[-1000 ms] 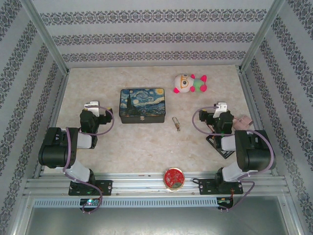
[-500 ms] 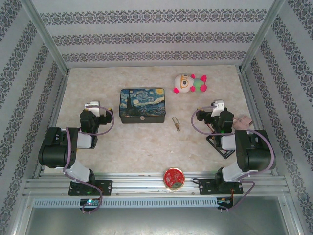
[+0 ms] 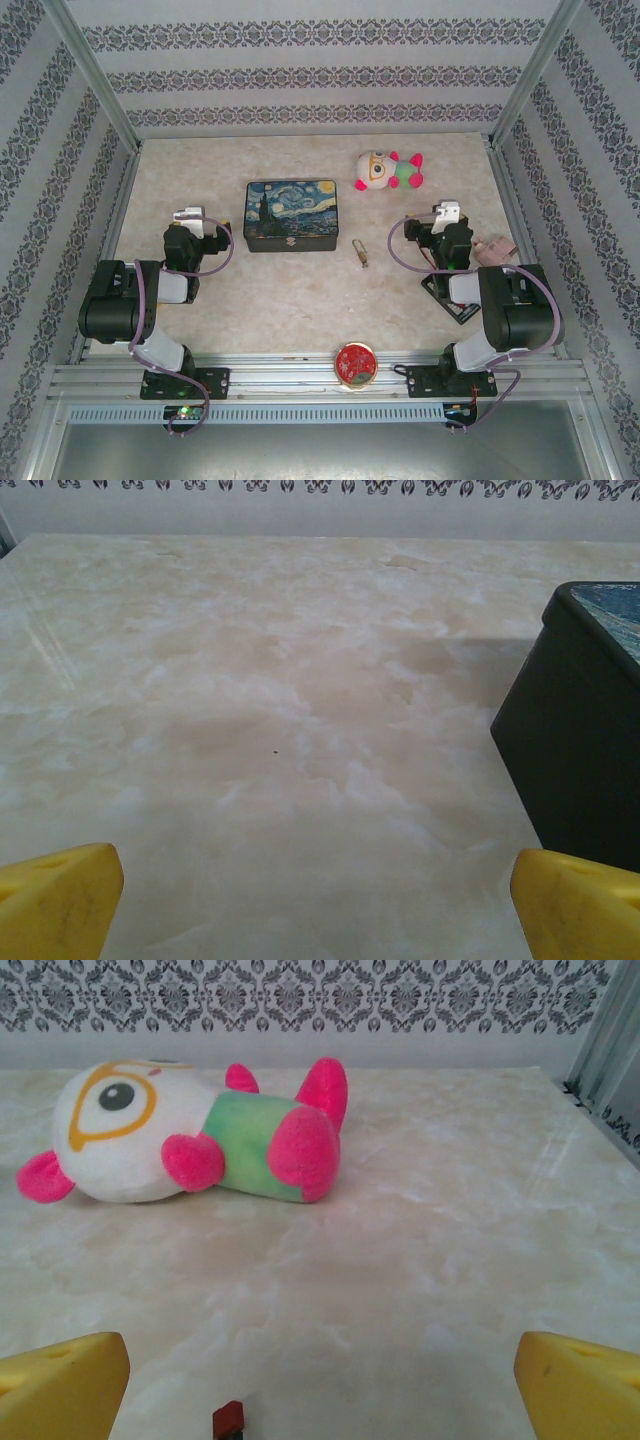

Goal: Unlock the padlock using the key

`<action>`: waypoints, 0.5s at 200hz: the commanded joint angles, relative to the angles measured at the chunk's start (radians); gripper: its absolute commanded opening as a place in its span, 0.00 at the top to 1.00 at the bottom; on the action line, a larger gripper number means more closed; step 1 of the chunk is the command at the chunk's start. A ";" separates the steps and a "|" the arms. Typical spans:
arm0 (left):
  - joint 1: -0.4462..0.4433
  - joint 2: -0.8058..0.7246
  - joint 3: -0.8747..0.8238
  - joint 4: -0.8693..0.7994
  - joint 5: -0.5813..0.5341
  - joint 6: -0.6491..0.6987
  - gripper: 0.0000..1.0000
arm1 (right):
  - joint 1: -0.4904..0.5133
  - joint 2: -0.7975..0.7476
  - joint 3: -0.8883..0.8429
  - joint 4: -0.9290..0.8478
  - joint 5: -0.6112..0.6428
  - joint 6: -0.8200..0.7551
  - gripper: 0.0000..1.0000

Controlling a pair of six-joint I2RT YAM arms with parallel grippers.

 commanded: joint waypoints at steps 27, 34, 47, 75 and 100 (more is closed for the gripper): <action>-0.009 0.000 0.015 -0.013 0.022 0.017 0.01 | 0.024 -0.017 -0.071 0.092 0.044 -0.021 0.02; -0.008 0.000 0.015 -0.014 0.022 0.018 0.01 | 0.024 -0.012 -0.057 0.071 0.058 -0.015 0.02; -0.007 0.000 0.015 -0.014 0.022 0.018 0.01 | 0.024 -0.008 -0.033 0.035 0.090 -0.002 0.02; -0.009 0.000 0.015 -0.013 0.022 0.018 0.01 | 0.024 -0.005 -0.018 0.013 0.135 0.018 0.02; -0.007 0.000 0.015 -0.014 0.022 0.018 0.01 | 0.024 -0.005 -0.018 0.011 0.171 0.029 0.02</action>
